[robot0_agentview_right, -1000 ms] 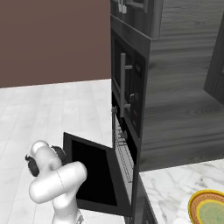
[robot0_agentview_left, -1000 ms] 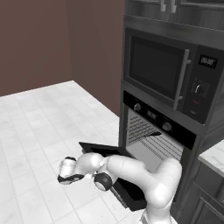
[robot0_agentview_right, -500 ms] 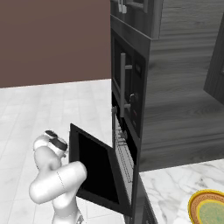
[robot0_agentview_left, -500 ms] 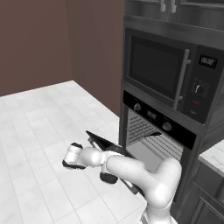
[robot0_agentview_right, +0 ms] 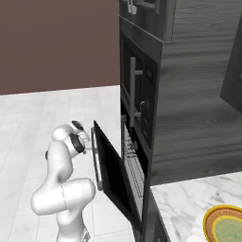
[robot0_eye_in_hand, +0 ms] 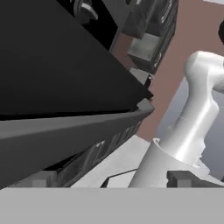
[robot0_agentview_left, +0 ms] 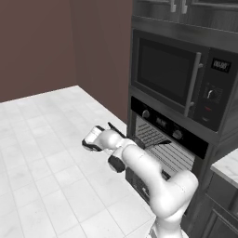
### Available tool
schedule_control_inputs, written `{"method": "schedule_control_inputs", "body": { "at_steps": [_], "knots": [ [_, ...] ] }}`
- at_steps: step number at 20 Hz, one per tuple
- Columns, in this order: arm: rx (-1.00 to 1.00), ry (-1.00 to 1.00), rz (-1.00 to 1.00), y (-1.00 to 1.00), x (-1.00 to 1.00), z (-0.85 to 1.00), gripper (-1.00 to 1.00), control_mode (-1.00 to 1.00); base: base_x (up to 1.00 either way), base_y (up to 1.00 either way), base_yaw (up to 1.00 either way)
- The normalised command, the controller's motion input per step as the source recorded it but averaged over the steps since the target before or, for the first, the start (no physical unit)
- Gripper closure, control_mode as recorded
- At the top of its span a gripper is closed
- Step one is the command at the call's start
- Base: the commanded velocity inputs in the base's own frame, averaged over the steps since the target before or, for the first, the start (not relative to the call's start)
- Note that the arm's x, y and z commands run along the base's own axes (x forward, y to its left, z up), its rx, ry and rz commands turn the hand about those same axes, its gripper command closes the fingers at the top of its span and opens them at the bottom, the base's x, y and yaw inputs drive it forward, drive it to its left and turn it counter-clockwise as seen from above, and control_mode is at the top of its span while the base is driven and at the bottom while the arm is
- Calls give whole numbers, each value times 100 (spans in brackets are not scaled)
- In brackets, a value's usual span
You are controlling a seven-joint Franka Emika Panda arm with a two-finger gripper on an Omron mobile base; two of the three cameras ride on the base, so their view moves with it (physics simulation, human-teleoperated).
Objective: Place the fish on the rack of the oven, and slide the rack back inside. Close the oven door.
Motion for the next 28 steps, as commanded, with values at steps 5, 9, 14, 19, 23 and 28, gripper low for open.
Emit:
{"method": "schedule_control_inputs", "body": {
  "at_steps": [5,9,14,19,23,28],
  "knots": [
    [0,-63,-4,-100,-29,87,-100,-100,0,0,0],
    [0,-54,-4,-100,-13,46,-100,-100,0,0,0],
    [-5,-42,-6,-100,0,2,-100,-100,0,0,0],
    [-15,-46,-5,-100,0,0,-100,-100,0,0,0],
    [-16,-61,-1,-100,-19,0,-100,-100,0,0,0],
    [-19,-83,18,-46,-97,9,-100,-100,0,0,0]
  ]
}}
